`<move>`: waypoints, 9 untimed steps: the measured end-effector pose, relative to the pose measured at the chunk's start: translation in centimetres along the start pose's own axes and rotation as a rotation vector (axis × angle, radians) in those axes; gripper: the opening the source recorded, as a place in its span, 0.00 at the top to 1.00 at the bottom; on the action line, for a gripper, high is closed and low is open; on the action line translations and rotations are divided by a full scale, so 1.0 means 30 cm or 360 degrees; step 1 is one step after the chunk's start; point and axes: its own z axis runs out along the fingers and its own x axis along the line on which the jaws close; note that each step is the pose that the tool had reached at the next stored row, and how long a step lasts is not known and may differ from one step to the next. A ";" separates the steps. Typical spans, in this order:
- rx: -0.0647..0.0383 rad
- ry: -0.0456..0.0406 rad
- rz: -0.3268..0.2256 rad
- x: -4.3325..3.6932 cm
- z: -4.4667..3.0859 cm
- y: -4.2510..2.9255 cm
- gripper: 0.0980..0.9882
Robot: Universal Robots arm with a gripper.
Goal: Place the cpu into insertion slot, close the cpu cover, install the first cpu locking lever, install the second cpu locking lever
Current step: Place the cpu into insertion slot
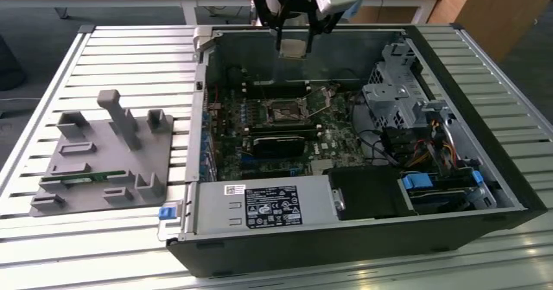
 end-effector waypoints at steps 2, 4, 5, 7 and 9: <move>0.0000 -0.0001 0.0010 0.000 0.000 0.000 0.51; 0.0000 -0.0002 0.0020 0.000 0.000 0.000 0.51; -0.0001 -0.0002 0.0025 0.000 0.000 0.000 0.51; -0.0001 -0.0003 0.0036 0.000 0.000 0.000 0.51; -0.0001 -0.0004 0.0046 0.000 0.000 0.000 0.51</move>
